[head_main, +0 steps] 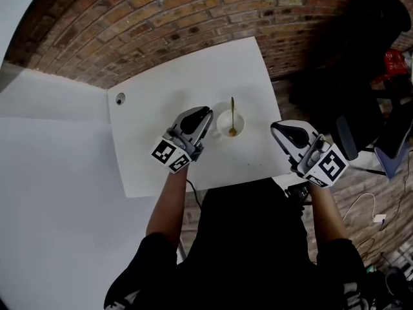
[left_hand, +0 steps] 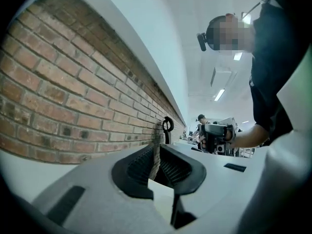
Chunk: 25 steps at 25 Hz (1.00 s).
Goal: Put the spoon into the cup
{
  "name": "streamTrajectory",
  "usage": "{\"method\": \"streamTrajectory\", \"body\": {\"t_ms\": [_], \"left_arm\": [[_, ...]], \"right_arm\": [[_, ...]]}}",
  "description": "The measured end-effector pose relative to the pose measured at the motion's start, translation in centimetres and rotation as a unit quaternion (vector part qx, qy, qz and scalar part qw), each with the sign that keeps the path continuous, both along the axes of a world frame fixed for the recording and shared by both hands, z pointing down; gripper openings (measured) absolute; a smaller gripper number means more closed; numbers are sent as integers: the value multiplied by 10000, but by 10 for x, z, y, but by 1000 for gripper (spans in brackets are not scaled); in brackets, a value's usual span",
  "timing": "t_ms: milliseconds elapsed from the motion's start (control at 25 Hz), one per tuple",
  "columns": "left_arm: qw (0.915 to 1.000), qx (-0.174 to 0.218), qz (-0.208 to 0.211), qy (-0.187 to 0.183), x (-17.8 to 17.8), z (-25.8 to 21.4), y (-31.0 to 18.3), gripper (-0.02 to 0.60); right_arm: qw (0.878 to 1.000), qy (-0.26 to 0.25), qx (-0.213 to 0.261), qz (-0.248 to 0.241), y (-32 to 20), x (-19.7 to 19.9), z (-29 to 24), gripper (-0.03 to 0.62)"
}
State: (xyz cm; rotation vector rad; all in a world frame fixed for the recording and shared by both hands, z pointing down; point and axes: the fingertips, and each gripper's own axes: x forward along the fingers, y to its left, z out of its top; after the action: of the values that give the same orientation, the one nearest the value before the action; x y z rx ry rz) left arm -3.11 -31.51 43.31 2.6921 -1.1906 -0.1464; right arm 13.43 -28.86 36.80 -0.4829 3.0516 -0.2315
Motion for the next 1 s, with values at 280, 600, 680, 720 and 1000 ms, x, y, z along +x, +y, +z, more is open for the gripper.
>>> {"method": "streamTrajectory", "body": {"t_ms": [280,600,680,720,1000], "left_arm": [[9984,558,65,-37,5,-71,40,17],[9952,972,46,67,10,-126,114,17],[9949,998,159,39,13,-136,129,17],[9946,1004,250,13,16,-139,137,17],[9928,886,796,-134,20,-136,188,17]], "right_arm": [[9974,-75,675,-244,23,2,-54,6],[9942,-366,902,-457,75,14,-91,6],[9939,-354,916,-503,88,11,-95,6],[9941,-343,892,-519,95,9,-96,6],[9968,-136,673,-406,155,-12,-81,6]]}}
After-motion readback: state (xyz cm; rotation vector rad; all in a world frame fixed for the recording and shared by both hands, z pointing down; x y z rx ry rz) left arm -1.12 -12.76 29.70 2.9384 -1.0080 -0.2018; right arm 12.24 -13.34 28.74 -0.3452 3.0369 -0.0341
